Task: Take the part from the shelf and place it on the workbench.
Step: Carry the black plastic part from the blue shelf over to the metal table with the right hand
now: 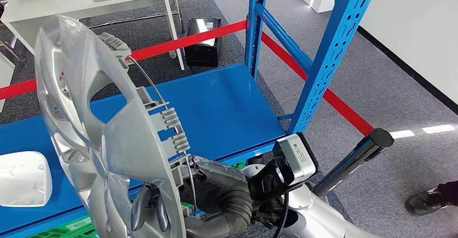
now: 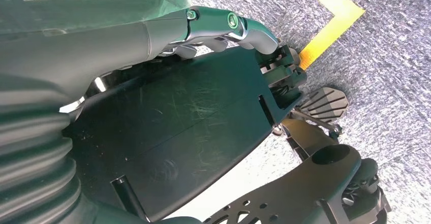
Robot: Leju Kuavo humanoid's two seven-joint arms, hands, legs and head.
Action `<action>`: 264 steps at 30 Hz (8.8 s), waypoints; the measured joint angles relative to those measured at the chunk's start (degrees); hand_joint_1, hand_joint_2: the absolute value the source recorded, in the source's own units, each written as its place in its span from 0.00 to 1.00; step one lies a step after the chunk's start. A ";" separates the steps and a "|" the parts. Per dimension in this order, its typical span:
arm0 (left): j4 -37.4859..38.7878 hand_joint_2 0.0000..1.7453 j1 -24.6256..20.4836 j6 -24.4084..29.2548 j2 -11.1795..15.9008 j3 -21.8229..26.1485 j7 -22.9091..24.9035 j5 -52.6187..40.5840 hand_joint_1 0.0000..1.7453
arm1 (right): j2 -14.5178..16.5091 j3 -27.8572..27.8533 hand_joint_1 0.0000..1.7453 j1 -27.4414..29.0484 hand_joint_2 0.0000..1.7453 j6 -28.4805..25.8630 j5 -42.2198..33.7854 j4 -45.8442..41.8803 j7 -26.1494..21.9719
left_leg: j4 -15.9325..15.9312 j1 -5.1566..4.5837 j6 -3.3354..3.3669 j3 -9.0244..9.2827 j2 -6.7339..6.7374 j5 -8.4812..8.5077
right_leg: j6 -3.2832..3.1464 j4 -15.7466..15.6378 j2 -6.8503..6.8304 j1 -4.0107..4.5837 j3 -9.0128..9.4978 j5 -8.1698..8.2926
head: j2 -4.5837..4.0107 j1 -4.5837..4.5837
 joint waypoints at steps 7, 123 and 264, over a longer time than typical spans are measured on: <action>0.00 1.00 -0.02 0.11 0.00 0.00 -0.02 0.69 0.00 | -0.20 0.09 1.00 -0.09 1.00 -0.11 -0.48 0.00 0.02 | 0.00 0.00 0.00 0.00 0.00 0.00 | 0.00 0.00 0.00 0.00 0.00 0.00 | 0.00 0.00; 0.01 1.00 -0.84 1.16 -0.15 1.15 -0.86 2.84 0.00 | -3.14 1.57 1.00 -1.67 1.00 -5.28 4.41 -0.08 0.16 | 1.05 0.25 -0.29 -7.08 1.20 6.05 | -0.11 -1.30 -0.89 -0.08 6.97 -5.95 | 0.00 0.42; -0.10 1.00 -0.70 0.98 0.17 -0.37 -0.96 2.64 0.00 | -3.53 1.44 1.00 -0.83 1.00 -6.58 9.96 -1.34 -3.46 | -0.34 0.03 1.65 -2.87 1.79 2.84 | 1.10 1.69 -3.77 0.48 3.91 -7.02 | 0.00 -0.65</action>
